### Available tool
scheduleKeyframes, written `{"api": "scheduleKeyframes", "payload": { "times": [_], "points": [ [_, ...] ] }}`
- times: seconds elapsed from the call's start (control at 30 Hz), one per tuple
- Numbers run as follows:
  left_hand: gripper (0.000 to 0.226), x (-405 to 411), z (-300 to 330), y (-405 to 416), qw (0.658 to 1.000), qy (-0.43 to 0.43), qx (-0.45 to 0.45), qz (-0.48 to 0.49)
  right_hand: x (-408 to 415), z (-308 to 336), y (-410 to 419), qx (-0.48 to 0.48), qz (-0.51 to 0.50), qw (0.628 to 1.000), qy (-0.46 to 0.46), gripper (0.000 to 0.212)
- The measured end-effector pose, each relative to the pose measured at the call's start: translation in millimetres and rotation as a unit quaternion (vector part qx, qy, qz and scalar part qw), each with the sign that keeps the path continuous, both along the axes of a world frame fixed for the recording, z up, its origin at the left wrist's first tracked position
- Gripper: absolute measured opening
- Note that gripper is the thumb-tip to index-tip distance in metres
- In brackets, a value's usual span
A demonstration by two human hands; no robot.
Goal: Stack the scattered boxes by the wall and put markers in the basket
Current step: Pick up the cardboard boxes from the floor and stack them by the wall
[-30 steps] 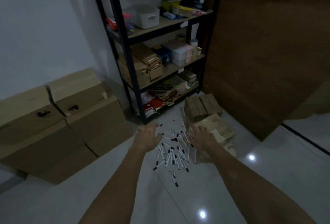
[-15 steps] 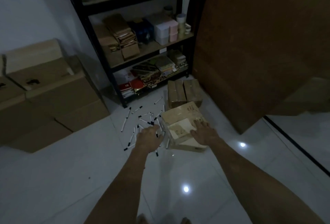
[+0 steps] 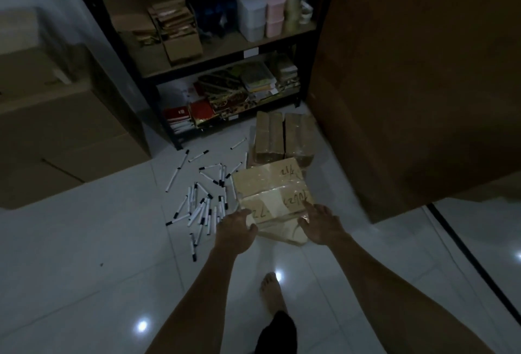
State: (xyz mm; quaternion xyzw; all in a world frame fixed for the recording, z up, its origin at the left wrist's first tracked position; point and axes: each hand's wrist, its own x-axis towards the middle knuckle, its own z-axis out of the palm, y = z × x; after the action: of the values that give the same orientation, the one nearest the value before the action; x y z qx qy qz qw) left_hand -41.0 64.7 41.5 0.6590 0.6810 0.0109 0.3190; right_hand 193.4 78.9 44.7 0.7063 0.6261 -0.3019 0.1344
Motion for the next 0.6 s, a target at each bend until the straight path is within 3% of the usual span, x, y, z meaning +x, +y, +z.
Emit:
{"api": "scheduleKeyframes", "payload": {
  "times": [0.23,0.5,0.6],
  "points": [
    [0.052,46.2,-78.2,29.7,0.999,0.019,-0.041,0.029,47.2,-78.9,54.3,-0.030,0.030,0.999,0.008,0.064],
    [0.059,64.7,-199.5,41.4,0.996,0.016,0.003,0.090,87.6,-205.9,97.5,0.002,0.075,0.997,0.029,0.063],
    [0.065,68.3,-246.5,40.2,0.992,0.030,0.055,0.108,102.1,-254.9,106.7,0.069,0.066,0.993,0.063,0.061]
  ]
}}
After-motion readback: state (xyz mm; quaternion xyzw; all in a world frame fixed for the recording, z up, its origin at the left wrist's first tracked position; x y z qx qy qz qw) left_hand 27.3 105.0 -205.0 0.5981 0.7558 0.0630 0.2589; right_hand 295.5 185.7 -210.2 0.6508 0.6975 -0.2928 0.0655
